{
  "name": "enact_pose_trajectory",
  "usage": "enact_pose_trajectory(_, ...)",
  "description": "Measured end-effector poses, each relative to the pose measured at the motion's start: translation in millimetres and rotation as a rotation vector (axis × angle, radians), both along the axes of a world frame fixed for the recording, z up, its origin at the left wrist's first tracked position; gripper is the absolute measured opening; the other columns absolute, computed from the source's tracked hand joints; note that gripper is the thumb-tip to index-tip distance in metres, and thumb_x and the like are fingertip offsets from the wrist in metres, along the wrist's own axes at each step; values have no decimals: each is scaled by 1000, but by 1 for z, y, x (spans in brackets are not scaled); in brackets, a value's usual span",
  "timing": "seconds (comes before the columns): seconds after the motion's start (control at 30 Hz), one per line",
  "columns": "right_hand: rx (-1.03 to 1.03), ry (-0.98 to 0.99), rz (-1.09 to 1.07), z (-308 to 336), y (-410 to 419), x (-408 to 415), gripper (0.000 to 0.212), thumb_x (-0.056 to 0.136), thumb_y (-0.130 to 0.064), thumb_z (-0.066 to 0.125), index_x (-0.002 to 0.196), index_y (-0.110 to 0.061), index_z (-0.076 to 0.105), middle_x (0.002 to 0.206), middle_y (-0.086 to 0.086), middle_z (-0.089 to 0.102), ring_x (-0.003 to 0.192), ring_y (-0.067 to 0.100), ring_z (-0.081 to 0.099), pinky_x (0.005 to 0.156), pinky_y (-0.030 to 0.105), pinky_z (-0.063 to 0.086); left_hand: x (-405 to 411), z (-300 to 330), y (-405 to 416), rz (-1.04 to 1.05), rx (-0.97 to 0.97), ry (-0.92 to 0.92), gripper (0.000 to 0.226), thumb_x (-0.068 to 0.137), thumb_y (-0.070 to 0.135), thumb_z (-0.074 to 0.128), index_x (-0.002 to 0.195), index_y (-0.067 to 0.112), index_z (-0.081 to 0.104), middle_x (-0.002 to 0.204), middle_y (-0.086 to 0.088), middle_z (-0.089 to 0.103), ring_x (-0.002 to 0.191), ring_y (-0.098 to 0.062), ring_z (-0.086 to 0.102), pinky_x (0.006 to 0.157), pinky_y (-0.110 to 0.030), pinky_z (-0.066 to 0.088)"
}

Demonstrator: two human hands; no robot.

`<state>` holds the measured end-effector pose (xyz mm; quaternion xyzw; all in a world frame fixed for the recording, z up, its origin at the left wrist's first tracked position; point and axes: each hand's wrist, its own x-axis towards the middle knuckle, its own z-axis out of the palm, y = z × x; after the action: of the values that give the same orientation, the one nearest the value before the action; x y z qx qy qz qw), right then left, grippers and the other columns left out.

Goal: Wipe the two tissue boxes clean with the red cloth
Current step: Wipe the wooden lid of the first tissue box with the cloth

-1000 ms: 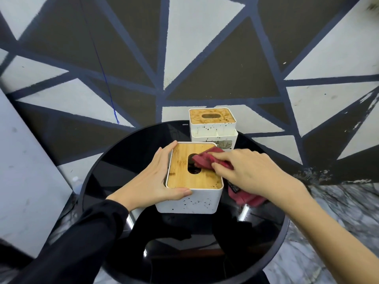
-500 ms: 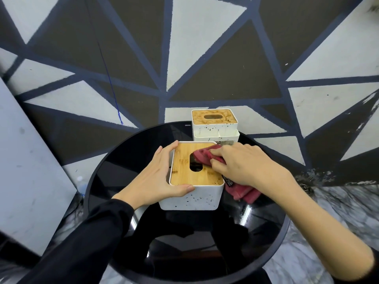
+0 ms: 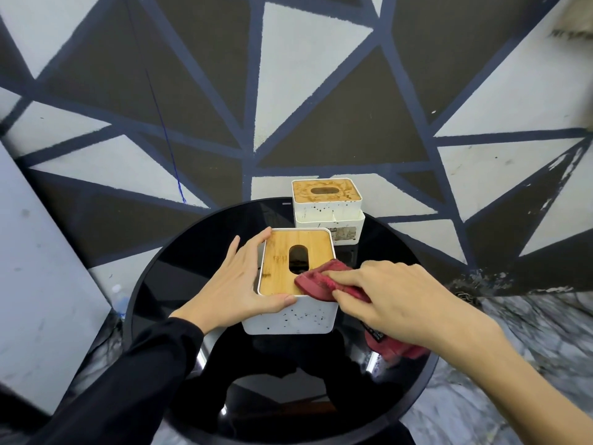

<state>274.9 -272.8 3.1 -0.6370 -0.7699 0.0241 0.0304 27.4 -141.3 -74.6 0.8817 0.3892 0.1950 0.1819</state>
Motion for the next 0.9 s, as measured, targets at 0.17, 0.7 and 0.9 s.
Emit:
enact_pose_trajectory(0.17, 13, -28, 16, 3, 20, 6, 37, 105, -53, 38, 137, -52, 56, 91, -11, 57, 86, 21, 61, 66, 36, 44, -1, -2, 1, 73, -49, -43, 136, 64, 103, 52, 167, 32, -3, 174, 19, 5, 158, -1, -18, 129, -33, -14)
enact_pose_trajectory(0.7, 69, -76, 78, -14, 64, 26, 49, 108, -56, 26, 157, -50, 31, 142, 0, 54, 122, 27, 61, 82, 39, 46, 2, -6, 5, 53, 4, -76, 134, 68, 95, 58, 167, 25, 2, 170, 17, 10, 139, 27, -24, 129, -34, -15)
enact_pose_trajectory(0.9, 57, -34, 107, -13, 32, 27, 49, 108, -55, 25, 157, -51, 28, 118, -12, 48, 111, 18, 61, 80, 32, 46, 1, -8, 7, 38, 70, -65, 133, 69, 97, 55, 167, 21, 5, 171, 14, 12, 140, 29, -18, 125, -27, -18)
